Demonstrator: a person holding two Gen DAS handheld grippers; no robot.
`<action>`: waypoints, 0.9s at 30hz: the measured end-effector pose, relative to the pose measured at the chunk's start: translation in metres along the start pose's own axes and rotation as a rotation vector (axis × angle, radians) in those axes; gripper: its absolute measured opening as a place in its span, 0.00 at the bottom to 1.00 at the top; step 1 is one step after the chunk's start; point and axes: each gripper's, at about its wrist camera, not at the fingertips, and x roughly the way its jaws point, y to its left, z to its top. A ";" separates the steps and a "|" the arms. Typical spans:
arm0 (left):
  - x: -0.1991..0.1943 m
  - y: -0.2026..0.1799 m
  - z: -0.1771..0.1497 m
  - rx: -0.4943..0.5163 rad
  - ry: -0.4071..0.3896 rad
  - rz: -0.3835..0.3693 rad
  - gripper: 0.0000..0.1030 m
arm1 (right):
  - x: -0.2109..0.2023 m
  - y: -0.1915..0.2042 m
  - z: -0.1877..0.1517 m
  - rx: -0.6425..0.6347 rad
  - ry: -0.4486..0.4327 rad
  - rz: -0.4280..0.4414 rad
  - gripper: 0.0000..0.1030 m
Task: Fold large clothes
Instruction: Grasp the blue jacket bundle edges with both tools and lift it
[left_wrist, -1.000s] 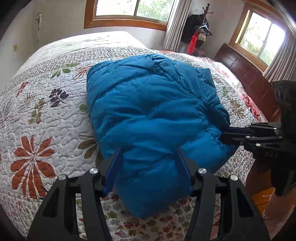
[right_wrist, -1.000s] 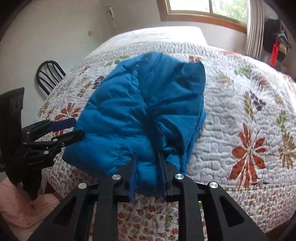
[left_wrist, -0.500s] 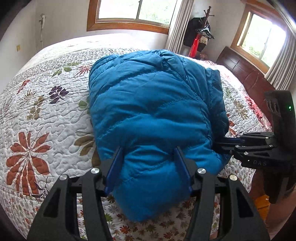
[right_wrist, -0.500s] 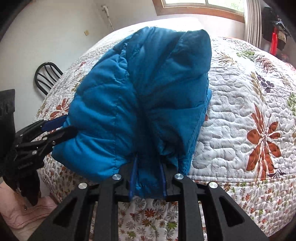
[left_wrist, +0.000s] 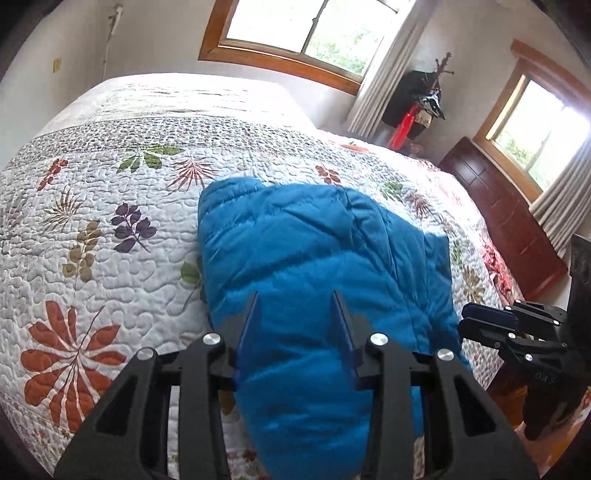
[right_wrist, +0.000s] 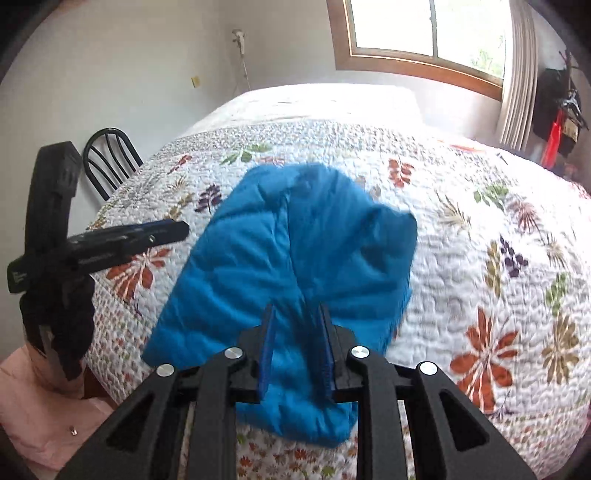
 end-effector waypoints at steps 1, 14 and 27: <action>0.003 0.000 0.003 -0.012 0.005 -0.003 0.35 | 0.006 0.000 0.008 0.002 0.011 -0.003 0.22; 0.077 0.004 0.013 -0.037 0.161 -0.044 0.19 | 0.079 -0.028 0.031 0.083 0.127 -0.055 0.22; 0.093 0.013 0.012 -0.007 0.205 -0.064 0.17 | 0.091 -0.039 0.018 0.132 0.096 -0.024 0.21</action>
